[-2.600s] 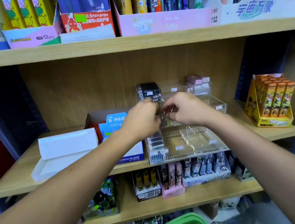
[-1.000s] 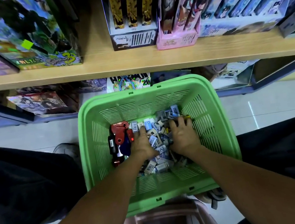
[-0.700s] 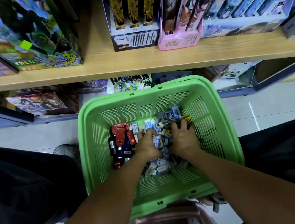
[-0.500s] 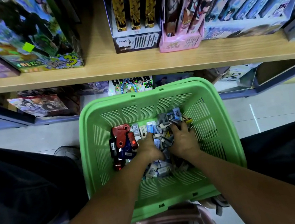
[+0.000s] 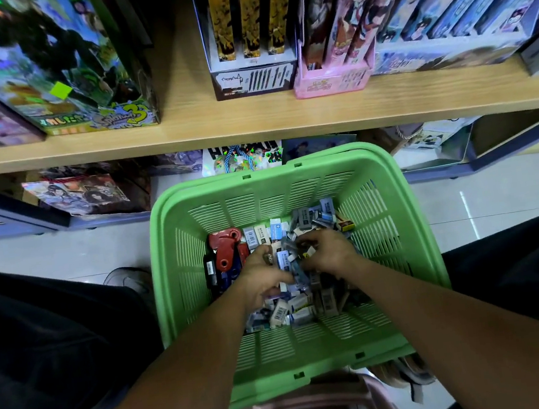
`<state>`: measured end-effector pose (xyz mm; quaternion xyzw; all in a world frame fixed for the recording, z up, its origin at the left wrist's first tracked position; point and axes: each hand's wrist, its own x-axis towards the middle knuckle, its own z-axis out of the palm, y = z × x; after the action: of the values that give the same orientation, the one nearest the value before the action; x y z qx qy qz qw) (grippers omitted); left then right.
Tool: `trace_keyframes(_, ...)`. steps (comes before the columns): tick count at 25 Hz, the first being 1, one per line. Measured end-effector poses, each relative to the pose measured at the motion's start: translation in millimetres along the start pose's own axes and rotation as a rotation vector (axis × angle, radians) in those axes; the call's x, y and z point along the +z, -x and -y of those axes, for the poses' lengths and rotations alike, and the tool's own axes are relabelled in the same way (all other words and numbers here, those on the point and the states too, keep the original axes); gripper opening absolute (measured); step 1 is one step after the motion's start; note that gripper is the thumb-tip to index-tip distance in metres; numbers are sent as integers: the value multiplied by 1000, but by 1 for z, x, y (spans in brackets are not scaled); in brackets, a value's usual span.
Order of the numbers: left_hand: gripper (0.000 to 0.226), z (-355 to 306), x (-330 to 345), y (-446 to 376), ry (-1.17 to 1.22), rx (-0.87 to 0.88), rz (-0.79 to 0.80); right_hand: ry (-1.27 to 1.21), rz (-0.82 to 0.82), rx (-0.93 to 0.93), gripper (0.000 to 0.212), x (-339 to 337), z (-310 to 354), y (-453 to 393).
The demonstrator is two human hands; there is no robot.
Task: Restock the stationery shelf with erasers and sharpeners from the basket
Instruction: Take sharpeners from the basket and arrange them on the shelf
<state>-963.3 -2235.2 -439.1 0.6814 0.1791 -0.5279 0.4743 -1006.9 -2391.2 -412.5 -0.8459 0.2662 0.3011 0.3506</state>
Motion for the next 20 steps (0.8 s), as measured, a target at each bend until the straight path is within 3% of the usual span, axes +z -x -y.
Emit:
trace_keyframes(5, 97, -6, 6, 9, 238, -53, 79, 195, 115, 25, 62, 2, 10, -2)
trace_keyframes(9, 61, -9, 3, 12, 337, -60, 138, -77, 165, 57, 63, -3, 5, -3)
trace_keyframes(13, 55, -12, 4, 14, 426, -64, 179, -354, 142, 78, 53, -11, 0, 0)
trace_keyframes(17, 38, -18, 7, 15, 447, -56, 156, -380, 155, 93, 60, -7, -3, -1)
trace_keyframes(18, 36, -16, 7, 13, 417, -54, 136, -394, 153, 106, 61, -5, -4, -2)
trace_keyframes(20, 55, -14, 5, 11, 374, -52, 116, -394, 138, 109, 59, -8, -2, 2)
